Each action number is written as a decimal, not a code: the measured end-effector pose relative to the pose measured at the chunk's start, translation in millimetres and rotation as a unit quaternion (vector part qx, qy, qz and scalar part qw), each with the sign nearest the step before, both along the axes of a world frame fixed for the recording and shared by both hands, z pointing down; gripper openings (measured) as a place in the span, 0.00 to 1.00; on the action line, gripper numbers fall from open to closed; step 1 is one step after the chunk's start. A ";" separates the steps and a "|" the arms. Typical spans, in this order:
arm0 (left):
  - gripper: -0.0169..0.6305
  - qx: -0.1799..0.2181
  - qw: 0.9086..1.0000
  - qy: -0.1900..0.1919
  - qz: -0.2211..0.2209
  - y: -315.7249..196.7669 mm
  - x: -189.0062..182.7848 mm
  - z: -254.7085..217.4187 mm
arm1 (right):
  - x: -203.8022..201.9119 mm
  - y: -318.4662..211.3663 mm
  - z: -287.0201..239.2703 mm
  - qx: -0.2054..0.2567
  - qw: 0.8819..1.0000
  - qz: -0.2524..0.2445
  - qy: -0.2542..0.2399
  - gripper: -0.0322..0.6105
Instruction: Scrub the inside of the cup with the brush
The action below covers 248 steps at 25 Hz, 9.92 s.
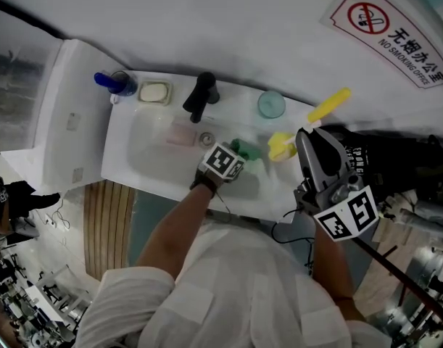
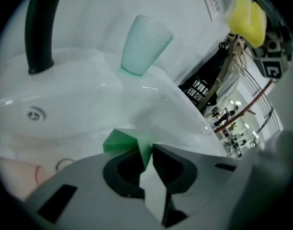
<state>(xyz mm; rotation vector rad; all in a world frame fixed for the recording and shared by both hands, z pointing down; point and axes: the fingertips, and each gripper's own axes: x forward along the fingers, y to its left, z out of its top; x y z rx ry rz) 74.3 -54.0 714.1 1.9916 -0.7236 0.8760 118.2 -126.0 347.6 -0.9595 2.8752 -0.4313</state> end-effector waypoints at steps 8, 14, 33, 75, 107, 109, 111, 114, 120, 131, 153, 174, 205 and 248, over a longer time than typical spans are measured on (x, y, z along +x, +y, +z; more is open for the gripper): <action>0.06 0.142 0.947 -0.146 0.249 3.3 -4.1 -49.3 | -1.5 4.8 -4.6 0.001 1.000 0.009 -0.010 0.10; 0.06 0.209 0.842 -0.263 0.422 3.8 -20.1 -72.9 | -3.1 7.6 -11.7 0.004 0.999 0.023 -0.022 0.10; 0.06 0.302 0.715 -0.219 0.592 19.0 62.9 -134.2 | 57.1 3.2 -41.9 0.042 0.991 0.122 -0.040 0.10; 0.60 0.347 0.812 0.046 0.468 12.9 184.2 -133.8 | 190.2 37.1 -19.2 0.016 0.965 0.262 -0.020 0.10; 0.51 0.282 0.905 0.100 0.304 -0.1 158.5 -231.6 | 115.2 57.1 -61.6 0.067 0.983 0.162 -0.053 0.10; 0.51 0.283 0.910 0.103 0.286 -1.5 144.7 -255.8 | 97.3 60.9 -72.6 0.079 0.984 0.145 -0.060 0.10; 0.51 0.292 0.910 0.091 0.281 -1.3 130.2 -271.9 | 77.9 63.8 -83.4 0.090 0.986 0.126 -0.063 0.10; 0.51 0.303 0.912 0.080 0.263 -2.5 105.6 -289.7 | 49.7 67.3 -94.3 0.099 0.988 0.100 -0.060 0.10; 0.51 0.337 0.910 0.063 0.235 -6.7 56.9 -321.9 | -4.8 69.6 -96.1 0.105 0.991 0.058 -0.057 0.10; 0.50 0.358 0.913 0.018 0.194 -0.7 -38.8 -340.9 | -110.3 76.5 -89.3 0.102 0.995 0.002 -0.014 0.10; 0.50 0.374 0.911 0.031 0.172 20.4 -145.4 -349.8 | -217.9 99.8 -86.1 0.105 0.994 0.001 -0.027 0.09; 0.50 0.368 0.913 0.040 0.169 17.2 -153.5 -342.8 | -230.3 96.9 -77.0 0.104 0.994 0.013 -0.005 0.09; 0.51 0.370 0.902 0.076 0.209 -8.5 -35.7 -325.0 | -104.5 68.4 -98.7 0.093 0.992 0.088 0.004 0.09; 0.53 0.376 0.921 0.023 0.103 -170.0 48.8 -157.3 | 113.9 17.5 -65.5 0.029 0.976 0.216 -0.020 0.09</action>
